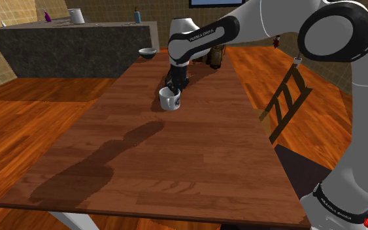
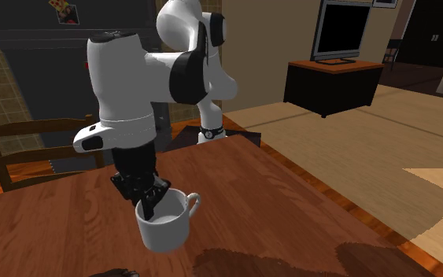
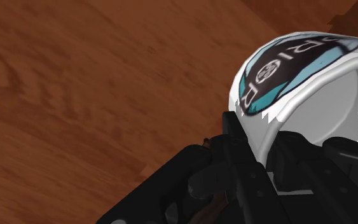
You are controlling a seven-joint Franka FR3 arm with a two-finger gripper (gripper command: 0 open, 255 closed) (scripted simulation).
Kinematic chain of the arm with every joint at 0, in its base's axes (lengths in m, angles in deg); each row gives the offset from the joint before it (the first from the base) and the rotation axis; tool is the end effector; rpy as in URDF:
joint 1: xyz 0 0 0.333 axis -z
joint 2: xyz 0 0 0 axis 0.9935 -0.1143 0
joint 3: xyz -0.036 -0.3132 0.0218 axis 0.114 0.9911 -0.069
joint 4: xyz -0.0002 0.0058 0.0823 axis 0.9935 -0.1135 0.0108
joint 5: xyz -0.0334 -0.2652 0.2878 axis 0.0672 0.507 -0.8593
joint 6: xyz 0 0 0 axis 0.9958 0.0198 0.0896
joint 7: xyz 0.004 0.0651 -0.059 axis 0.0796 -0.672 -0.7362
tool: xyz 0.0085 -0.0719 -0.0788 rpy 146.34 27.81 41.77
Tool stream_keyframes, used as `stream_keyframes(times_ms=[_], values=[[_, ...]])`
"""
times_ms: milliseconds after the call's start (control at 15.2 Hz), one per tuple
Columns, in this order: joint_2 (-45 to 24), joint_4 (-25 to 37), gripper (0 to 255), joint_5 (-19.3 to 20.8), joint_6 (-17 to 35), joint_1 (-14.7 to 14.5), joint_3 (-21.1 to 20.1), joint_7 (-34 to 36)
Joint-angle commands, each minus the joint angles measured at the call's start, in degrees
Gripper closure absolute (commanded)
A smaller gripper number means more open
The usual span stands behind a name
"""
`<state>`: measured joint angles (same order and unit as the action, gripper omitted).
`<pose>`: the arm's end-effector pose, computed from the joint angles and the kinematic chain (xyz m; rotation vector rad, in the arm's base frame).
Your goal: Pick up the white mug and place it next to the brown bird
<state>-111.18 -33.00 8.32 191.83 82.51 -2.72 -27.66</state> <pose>0.6906 0.0462 0.4097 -3.0851 0.2028 -0.1466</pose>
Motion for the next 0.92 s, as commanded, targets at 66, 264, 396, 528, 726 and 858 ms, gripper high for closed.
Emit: stream_keyframes(times_ms=[66, 264, 396, 528, 726, 858], values=[[-0.68, -1.33, 255, 0.01, 2.06, 0.03, 0.02, -0.09], [-1.45, -2.52, 255, 0.03, 4.01, 0.02, 0.04, -0.12], [-2.01, -3.24, 255, 0.05, 5.29, 0.01, 0.05, -0.14], [-2.61, -3.90, 255, 0.07, 6.55, 0.00, 0.07, -0.16], [-3.20, -4.47, 255, 0.09, 7.70, -0.01, 0.08, -0.18], [-3.20, -4.46, 255, 0.09, 7.70, -0.01, 0.08, -0.18]])
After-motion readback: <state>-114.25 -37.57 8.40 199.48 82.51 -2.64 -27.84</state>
